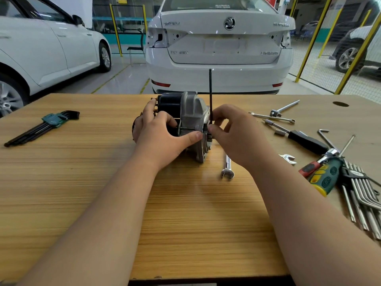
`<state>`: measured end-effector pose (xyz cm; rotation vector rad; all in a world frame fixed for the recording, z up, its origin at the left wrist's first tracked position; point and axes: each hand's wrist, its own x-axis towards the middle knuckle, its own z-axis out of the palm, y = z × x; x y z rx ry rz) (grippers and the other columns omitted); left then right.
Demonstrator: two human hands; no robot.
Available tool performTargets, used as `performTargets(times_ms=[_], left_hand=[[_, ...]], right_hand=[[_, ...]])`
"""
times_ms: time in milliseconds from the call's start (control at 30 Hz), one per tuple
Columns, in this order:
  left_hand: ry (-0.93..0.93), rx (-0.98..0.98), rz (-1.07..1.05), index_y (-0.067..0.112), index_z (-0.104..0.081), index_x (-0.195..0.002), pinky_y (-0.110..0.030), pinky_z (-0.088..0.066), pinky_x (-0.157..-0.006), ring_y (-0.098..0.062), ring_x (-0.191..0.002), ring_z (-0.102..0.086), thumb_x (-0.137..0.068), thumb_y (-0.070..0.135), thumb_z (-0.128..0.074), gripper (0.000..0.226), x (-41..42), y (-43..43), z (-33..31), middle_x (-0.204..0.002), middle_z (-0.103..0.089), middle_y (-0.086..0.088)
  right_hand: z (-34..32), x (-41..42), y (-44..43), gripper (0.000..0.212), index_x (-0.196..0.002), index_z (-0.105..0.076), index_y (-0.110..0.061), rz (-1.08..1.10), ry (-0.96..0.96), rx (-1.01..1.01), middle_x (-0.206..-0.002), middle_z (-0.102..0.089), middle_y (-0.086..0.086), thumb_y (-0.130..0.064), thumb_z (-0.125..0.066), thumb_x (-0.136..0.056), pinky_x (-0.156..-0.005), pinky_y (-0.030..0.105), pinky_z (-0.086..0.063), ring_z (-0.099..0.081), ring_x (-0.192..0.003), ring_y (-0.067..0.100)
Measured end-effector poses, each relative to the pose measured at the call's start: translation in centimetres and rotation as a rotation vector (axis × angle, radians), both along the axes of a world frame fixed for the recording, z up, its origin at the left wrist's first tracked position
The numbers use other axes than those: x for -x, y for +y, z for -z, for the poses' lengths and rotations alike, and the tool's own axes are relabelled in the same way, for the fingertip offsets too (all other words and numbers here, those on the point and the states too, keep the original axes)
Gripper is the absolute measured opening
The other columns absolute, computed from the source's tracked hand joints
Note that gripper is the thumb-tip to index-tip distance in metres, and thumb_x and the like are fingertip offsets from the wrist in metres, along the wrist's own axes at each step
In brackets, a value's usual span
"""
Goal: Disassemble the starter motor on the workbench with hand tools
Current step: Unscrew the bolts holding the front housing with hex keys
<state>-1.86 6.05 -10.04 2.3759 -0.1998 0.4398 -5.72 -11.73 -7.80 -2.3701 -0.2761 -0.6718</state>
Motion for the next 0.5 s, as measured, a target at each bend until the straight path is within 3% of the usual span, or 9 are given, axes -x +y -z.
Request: performTargets(times_ms=[200, 367, 433, 500], left_hand=[[0.0, -0.002, 0.0, 0.036, -0.047, -0.085, -0.045, -0.021, -0.113, -0.018, -0.143, -0.011, -0.056, 0.078, -0.066, 0.055, 0.07, 0.02, -0.06, -0.159, -0.008, 0.017], [-0.004, -0.005, -0.004, 0.036, -0.048, -0.087, -0.044, -0.022, -0.112, -0.018, -0.143, -0.012, -0.056, 0.078, -0.066, 0.055, 0.02, 0.08, -0.07, -0.159, -0.008, 0.017], [-0.009, -0.007, -0.002, 0.036, -0.049, -0.088, -0.044, -0.022, -0.112, -0.019, -0.143, -0.012, -0.056, 0.078, -0.066, 0.055, 0.05, 0.1, -0.04, -0.159, -0.009, 0.016], [-0.009, -0.003, 0.005, 0.036, -0.047, -0.086, -0.044, -0.022, -0.113, -0.019, -0.143, -0.012, -0.057, 0.077, -0.066, 0.054, 0.06, 0.11, -0.06, -0.159, -0.008, 0.016]], right_hand=[[-0.31, 0.33, 0.43, 0.024, -0.084, -0.051, -0.029, -0.081, -0.007, 0.116, -0.087, -0.046, -0.017, -0.01, -0.065, -0.087, -0.056, 0.014, -0.035, -0.048, -0.068, 0.002], [-0.3, 0.52, 0.11, 0.02, -0.077, -0.055, -0.025, -0.11, 0.029, 0.215, -0.087, -0.047, -0.01, -0.01, -0.066, -0.083, -0.06, 0.035, -0.047, -0.05, -0.071, 0.013], [-0.13, 0.42, -0.02, 0.017, -0.082, -0.056, -0.026, -0.104, 0.047, 0.258, -0.091, -0.047, -0.01, -0.013, -0.067, -0.085, -0.062, 0.036, -0.049, -0.051, -0.073, 0.013], [0.1, 0.36, -0.07, 0.02, -0.083, -0.053, -0.031, -0.13, 0.063, 0.28, -0.091, -0.046, -0.014, -0.014, -0.065, -0.087, -0.059, 0.027, -0.044, -0.048, -0.072, 0.006]])
